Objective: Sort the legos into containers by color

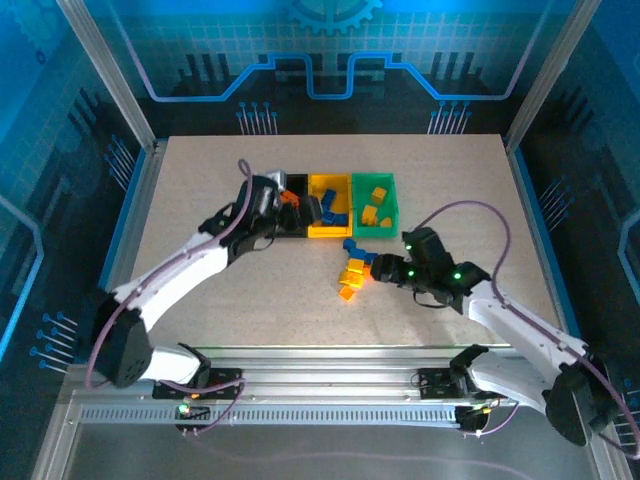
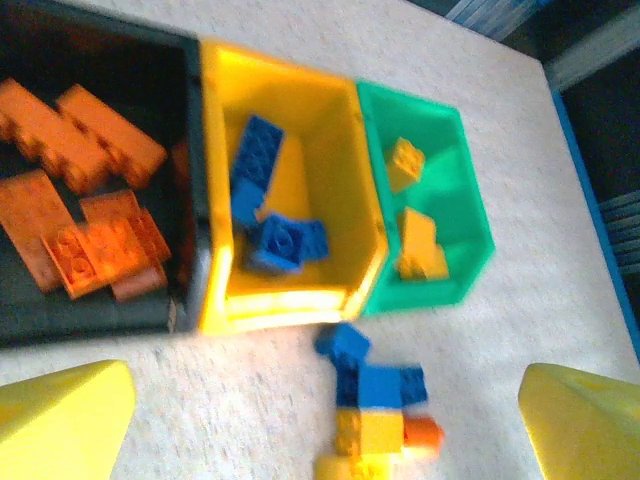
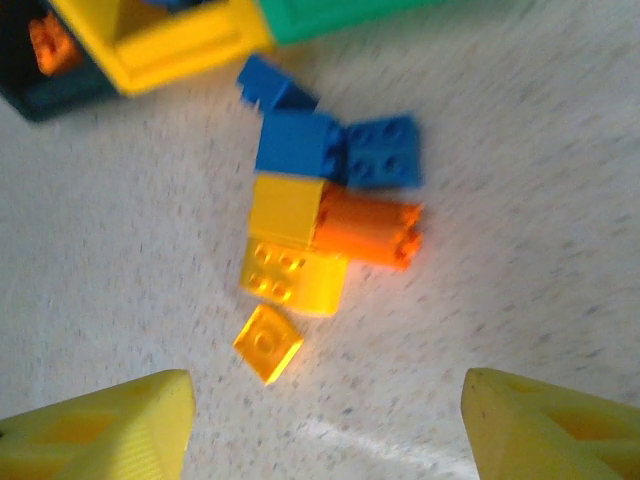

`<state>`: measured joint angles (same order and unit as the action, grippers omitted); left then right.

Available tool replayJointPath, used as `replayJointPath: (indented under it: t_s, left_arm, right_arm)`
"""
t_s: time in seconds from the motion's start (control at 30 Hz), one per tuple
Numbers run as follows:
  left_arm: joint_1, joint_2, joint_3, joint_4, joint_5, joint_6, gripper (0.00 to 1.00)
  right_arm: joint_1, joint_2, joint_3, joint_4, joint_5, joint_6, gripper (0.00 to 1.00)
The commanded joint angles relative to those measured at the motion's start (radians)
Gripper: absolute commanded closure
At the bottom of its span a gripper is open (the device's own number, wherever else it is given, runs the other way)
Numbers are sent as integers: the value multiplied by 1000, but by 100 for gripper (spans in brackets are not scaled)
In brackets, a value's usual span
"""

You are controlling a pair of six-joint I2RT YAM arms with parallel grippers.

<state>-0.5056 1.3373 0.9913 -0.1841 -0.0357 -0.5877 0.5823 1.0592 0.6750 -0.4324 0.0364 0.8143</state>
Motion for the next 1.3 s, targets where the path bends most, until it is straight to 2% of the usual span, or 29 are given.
replayJointPath:
  t_s: [0.0, 0.17, 0.3, 0.53, 0.77, 0.93, 1.1, 1.27]
  left_arm:
    - [-20, -102, -163, 55, 12, -79, 1]
    - [-29, -263, -344, 80, -22, -144, 1]
    - [-30, -359, -436, 74, -49, -164, 1]
    - [-30, -415, -514, 92, -12, -182, 1]
    - [-29, -441, -552, 104, -5, -176, 1]
    - [-29, -463, -559, 96, -17, -156, 1]
    - [-28, -465, -558, 87, -22, -153, 1]
    - [-29, -464, -559, 88, -32, -160, 1]
  right_arm:
    - [104, 81, 33, 8, 98, 99, 27]
    - [280, 236, 98, -24, 261, 282, 27]
    - [341, 388, 195, -95, 321, 395, 28]
    - [360, 579, 338, -144, 306, 450, 28]
    - [357, 682, 409, -210, 332, 488, 30]
    - [347, 734, 419, -221, 304, 500, 32]
    - [345, 747, 386, -199, 280, 507, 39]
    - [336, 740, 362, -168, 260, 478, 52]
